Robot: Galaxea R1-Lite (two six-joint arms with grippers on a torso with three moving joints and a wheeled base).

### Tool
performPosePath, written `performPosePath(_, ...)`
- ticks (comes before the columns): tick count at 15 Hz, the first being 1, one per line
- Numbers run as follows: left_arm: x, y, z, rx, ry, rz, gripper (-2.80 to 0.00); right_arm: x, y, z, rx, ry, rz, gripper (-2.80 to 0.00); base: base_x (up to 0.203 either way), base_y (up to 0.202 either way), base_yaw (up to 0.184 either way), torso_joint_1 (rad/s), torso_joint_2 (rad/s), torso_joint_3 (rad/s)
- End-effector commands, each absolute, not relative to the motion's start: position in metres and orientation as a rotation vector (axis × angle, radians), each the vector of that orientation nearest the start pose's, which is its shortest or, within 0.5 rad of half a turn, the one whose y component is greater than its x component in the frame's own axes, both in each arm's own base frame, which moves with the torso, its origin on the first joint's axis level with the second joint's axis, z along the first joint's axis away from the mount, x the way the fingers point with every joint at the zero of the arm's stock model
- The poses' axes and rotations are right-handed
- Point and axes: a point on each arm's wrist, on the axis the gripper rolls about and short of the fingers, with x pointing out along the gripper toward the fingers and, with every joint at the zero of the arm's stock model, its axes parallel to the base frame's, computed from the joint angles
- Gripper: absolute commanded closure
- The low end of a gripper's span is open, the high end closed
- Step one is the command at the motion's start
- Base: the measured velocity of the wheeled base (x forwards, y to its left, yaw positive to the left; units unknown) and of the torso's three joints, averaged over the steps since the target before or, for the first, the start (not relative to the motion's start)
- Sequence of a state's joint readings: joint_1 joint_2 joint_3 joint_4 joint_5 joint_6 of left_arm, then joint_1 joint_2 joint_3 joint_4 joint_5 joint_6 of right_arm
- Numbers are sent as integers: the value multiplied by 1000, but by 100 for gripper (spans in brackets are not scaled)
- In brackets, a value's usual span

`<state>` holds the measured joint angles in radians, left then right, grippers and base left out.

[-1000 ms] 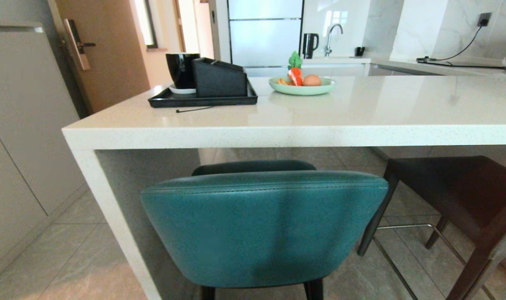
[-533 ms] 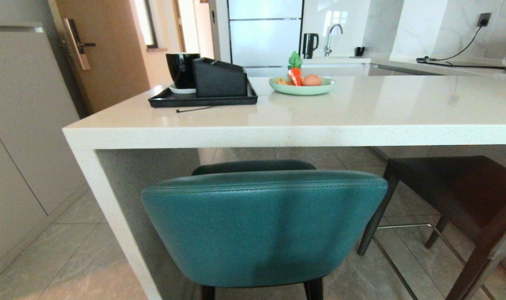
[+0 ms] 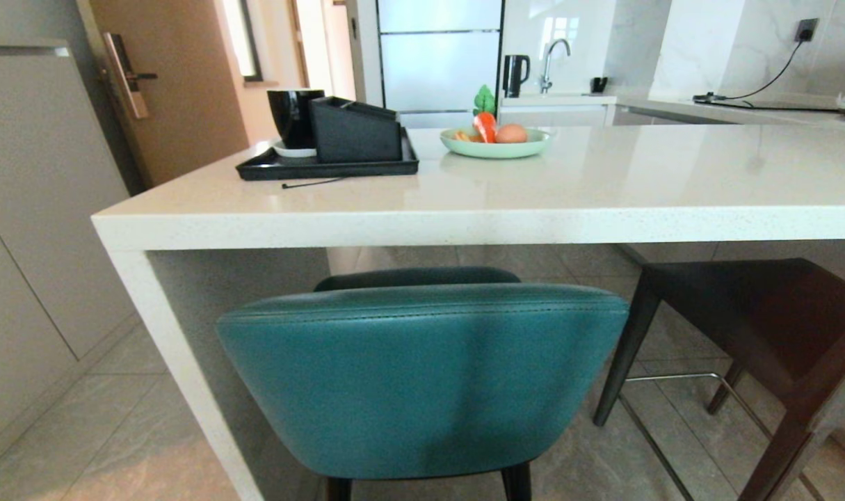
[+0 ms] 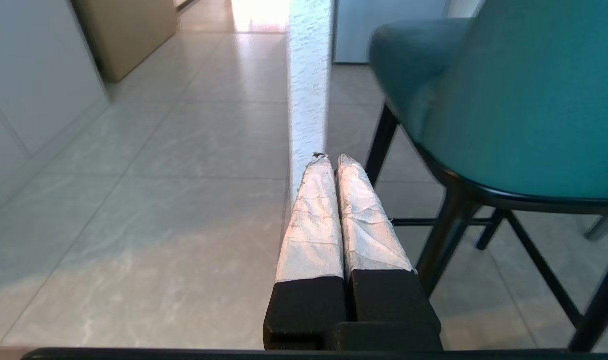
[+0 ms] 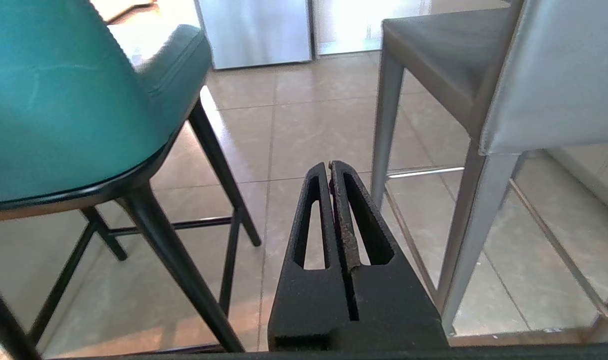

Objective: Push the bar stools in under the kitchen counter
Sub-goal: Pull the blue chair out from under the dining table

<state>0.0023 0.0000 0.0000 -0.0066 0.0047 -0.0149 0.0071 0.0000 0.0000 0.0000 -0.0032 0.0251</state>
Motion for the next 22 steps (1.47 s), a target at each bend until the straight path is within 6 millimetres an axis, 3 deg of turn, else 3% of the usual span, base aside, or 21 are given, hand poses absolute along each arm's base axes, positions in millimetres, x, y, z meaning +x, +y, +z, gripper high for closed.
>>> performPosePath(1, -23, 0, 76, -15, -3, 8, 0, -22, 0, 74, 25, 6, 3, 0, 0, 0, 0, 0, 0, 0)
performPosePath(10, -24, 0, 79, -1, -17, 13, 0, -22, 0, 74, 21, 6, 2, 0, 0, 0, 0, 0, 0, 0)
performPosePath(13, -35, -1, 130, -9, -92, -31, 0, -22, 0, 74, -30, 12, 6, 0, 0, 0, 0, 0, 0, 0)
performPosePath(16, -19, -3, 176, -58, -11, -129, 0, -23, 0, 77, -28, 6, -1, 0, 0, 0, 0, 0, 0, 0)
performPosePath(18, -13, -6, 199, -138, 12, -306, 0, -26, 0, 108, 2, -20, -6, 0, 0, 0, 0, 0, 0, 0)
performPosePath(20, -8, -9, 199, -162, 66, -446, 0, -16, 0, 146, 44, 21, 6, 0, 0, 0, 0, 0, 0, 0)
performPosePath(22, 5, -10, 194, -179, 147, -471, 0, -3, 1, 159, 69, 90, 63, 0, 0, 0, 0, 0, 0, 0)
